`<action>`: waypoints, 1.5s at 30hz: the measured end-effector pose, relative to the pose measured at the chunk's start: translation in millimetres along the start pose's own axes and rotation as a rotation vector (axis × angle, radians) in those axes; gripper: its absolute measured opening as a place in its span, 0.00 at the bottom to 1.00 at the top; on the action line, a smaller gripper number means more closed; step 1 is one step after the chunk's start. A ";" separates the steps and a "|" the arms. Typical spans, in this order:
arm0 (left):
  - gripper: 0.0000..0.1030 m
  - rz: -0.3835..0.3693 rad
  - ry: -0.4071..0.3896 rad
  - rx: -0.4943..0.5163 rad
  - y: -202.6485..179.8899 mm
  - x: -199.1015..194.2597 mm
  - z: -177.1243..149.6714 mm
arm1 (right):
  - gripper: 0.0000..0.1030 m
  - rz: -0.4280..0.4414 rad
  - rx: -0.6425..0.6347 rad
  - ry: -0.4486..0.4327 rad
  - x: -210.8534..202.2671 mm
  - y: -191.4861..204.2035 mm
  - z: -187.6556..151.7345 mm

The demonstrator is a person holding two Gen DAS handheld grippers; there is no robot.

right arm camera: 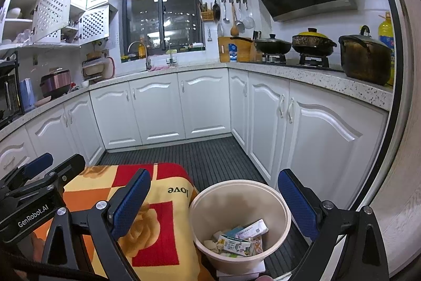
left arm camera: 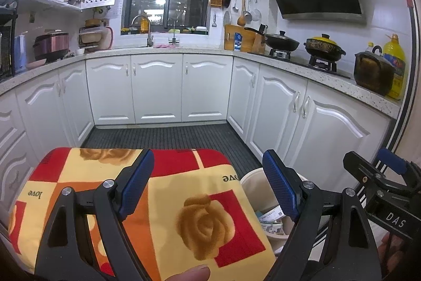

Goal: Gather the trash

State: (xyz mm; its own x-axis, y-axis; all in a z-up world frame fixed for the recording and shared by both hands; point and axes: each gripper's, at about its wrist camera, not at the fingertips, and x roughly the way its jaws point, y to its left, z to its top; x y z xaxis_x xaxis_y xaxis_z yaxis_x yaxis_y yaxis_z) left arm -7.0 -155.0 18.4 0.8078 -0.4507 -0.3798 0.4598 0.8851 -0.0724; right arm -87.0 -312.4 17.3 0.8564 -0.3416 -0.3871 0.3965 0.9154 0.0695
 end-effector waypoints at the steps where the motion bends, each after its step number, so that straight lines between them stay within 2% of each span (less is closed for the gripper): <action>1: 0.81 0.001 0.000 0.000 0.1 0.0 0.0 | 0.94 0.000 0.001 -0.002 0.1 -0.3 0.5; 19: 0.81 0.032 -0.012 0.003 2.0 3.9 1.8 | 0.96 -0.004 0.014 -0.027 1.1 -3.7 5.5; 45: 0.81 0.053 -0.023 0.040 0.7 3.2 3.6 | 0.96 0.003 0.006 -0.006 10.3 -2.1 4.5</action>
State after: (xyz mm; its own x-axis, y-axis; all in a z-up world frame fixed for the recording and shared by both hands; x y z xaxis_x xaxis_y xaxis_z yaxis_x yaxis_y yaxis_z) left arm -2.8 -156.2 20.5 0.8395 -0.4066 -0.3604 0.4304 0.9025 -0.0156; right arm -77.5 -318.8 17.3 0.8598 -0.3400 -0.3810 0.3956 0.9153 0.0759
